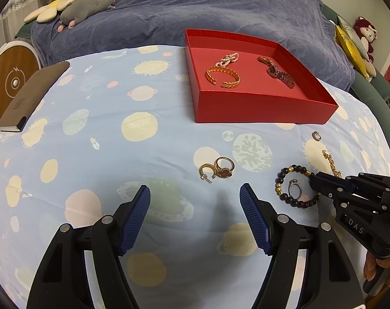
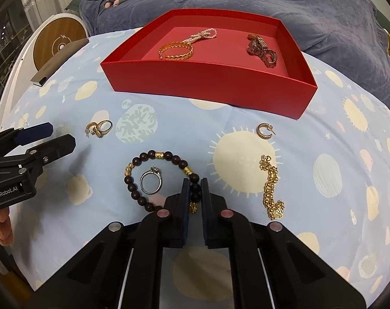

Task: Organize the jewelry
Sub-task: 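Grasp the black bead bracelet with the right tool and lift it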

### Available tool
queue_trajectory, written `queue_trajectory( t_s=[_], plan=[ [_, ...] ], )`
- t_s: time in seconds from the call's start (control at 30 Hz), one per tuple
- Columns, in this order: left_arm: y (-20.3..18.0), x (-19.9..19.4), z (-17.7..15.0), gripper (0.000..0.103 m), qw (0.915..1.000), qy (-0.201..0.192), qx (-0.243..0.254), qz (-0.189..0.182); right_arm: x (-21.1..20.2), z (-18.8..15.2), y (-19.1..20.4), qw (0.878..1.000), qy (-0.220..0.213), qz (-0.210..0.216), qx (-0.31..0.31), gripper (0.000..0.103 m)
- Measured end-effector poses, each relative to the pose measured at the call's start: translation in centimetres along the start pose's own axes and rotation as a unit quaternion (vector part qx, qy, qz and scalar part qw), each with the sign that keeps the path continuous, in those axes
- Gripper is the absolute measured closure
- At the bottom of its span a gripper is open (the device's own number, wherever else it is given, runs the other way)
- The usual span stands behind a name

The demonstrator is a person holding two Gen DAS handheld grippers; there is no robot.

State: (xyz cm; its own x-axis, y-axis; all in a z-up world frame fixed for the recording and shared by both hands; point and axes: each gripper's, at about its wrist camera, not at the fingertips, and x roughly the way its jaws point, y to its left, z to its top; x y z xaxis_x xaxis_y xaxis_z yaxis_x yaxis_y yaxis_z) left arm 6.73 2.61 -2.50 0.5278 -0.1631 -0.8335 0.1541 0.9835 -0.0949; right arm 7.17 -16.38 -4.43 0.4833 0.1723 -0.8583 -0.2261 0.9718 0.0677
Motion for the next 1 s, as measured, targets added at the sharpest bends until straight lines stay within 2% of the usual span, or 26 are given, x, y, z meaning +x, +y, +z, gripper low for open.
queue_trajectory(
  t_s=[0.37,0.57,0.73,1.0],
  plan=[
    [-1.4,0.3,0.2,0.034,1.0000,-0.001,0.009,-0.005,-7.1,1.3,-2.4,0.995,-0.066,0.052,0.048,0.096],
    [-2.2,0.4,0.4,0.034,0.9999,-0.002,0.011,-0.006,-11.0,1.7,-5.1,0.991,-0.105,0.037,0.073,0.096],
    [-3.4,0.6,0.6,0.034,0.9997,-0.001,0.021,-0.012,-11.7,1.6,-7.5,0.989,-0.111,0.017,0.100,0.096],
    [-4.6,2.0,1.1,0.035,0.9993,0.004,0.034,-0.015,-10.4,0.4,-6.9,0.992,-0.088,0.022,0.086,0.096]
  ],
)
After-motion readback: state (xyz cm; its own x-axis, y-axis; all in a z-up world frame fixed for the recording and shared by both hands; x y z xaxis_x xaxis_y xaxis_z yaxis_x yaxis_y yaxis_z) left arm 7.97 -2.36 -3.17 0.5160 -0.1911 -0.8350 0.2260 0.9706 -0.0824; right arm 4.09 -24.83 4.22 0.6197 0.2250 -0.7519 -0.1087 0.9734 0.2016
